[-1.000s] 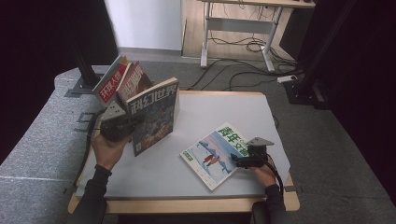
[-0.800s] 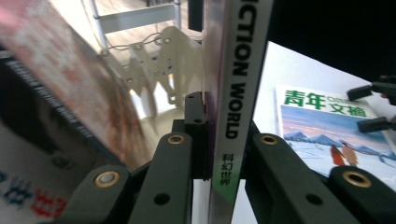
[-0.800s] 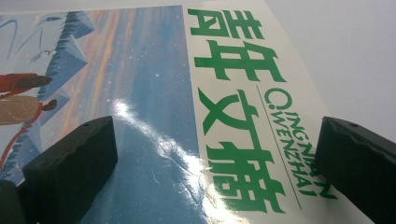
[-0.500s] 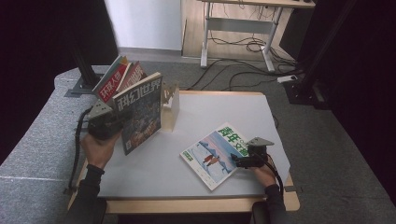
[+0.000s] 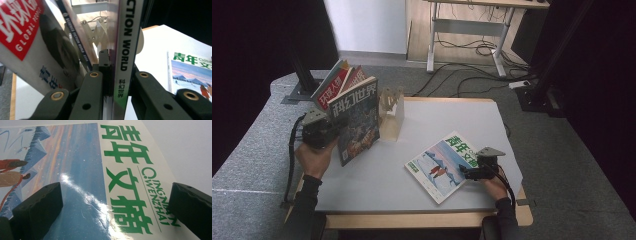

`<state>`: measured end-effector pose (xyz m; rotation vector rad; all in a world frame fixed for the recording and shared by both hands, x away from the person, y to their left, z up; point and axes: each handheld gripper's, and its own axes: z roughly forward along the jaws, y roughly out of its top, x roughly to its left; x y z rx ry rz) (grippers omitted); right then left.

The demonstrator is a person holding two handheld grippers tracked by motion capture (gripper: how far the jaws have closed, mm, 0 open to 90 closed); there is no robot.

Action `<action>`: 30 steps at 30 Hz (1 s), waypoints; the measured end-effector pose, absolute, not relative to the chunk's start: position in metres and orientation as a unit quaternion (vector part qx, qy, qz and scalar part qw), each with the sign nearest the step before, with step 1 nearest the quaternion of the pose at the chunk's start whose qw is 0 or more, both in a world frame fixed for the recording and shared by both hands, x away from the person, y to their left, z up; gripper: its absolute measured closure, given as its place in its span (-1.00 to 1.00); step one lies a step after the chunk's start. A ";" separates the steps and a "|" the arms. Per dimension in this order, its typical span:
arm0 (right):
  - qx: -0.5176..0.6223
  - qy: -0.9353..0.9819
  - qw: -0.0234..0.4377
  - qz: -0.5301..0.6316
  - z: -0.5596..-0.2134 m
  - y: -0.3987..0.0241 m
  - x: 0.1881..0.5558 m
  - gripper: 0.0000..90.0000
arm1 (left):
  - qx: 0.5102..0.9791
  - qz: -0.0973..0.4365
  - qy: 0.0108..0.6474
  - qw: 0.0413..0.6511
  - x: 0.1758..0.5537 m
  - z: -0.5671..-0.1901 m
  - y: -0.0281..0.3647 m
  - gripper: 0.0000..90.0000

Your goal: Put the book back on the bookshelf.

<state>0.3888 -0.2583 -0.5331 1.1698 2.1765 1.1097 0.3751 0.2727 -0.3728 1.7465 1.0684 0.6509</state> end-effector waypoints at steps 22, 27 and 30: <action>0.422 0.785 0.215 0.400 -0.533 -0.258 0.389 -1.00 | 0.687 0.270 0.466 0.488 0.405 -0.378 0.258 0.84; 0.422 0.785 0.215 0.400 -0.533 -0.258 0.389 -1.00 | 0.681 0.275 0.466 0.494 0.412 -0.381 0.252 0.84; 0.422 0.785 0.215 0.400 -0.533 -0.258 0.389 -1.00 | 0.678 0.282 0.464 0.496 0.416 -0.384 0.248 0.84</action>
